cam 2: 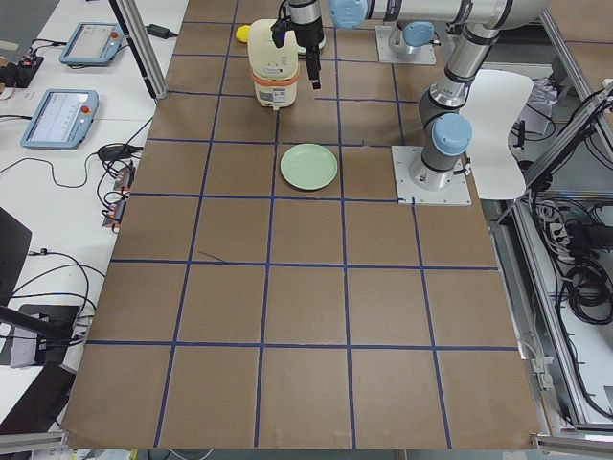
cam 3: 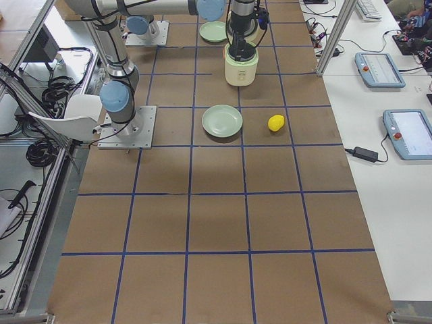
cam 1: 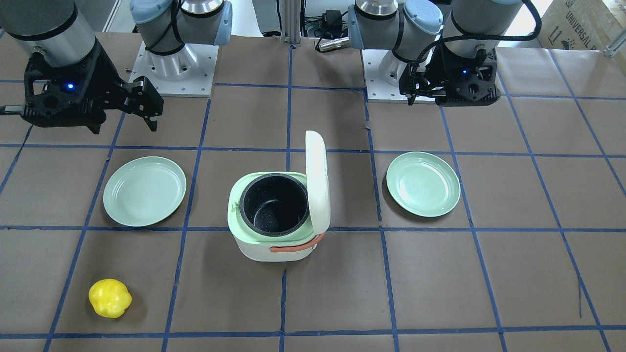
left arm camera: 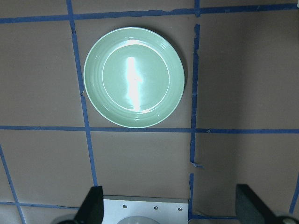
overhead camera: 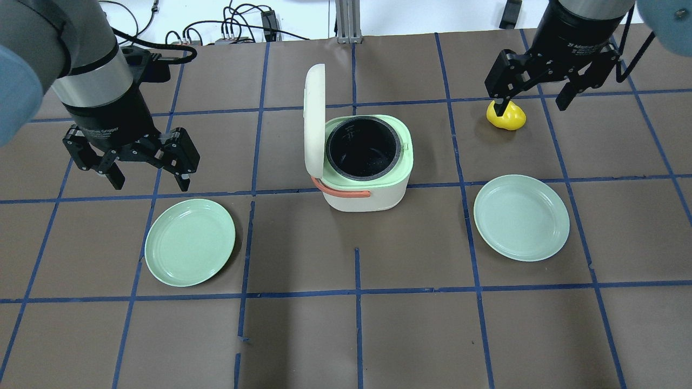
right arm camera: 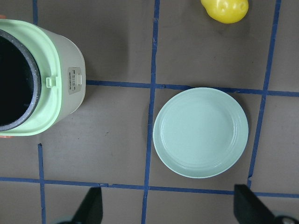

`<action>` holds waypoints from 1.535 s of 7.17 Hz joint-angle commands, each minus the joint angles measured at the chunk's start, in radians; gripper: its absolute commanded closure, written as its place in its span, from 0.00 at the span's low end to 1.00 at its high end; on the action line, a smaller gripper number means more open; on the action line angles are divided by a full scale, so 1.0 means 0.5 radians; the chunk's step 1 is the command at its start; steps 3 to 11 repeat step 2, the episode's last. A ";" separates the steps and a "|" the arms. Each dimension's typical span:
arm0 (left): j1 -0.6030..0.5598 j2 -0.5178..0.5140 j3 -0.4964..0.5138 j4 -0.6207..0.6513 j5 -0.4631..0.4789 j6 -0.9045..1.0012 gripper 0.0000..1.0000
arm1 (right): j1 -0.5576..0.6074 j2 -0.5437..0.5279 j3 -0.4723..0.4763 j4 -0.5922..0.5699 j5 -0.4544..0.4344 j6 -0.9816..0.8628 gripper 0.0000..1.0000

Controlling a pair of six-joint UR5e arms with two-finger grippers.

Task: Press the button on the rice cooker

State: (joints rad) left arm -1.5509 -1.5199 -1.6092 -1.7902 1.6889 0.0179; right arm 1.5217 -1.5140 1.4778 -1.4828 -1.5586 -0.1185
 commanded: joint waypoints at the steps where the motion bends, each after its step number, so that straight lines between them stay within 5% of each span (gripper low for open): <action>1: 0.000 -0.001 0.000 0.000 0.000 -0.002 0.00 | 0.000 0.046 0.008 -0.032 0.000 -0.002 0.00; 11: 0.000 -0.001 0.000 0.000 0.000 -0.002 0.00 | 0.000 0.052 0.005 -0.035 -0.003 -0.002 0.00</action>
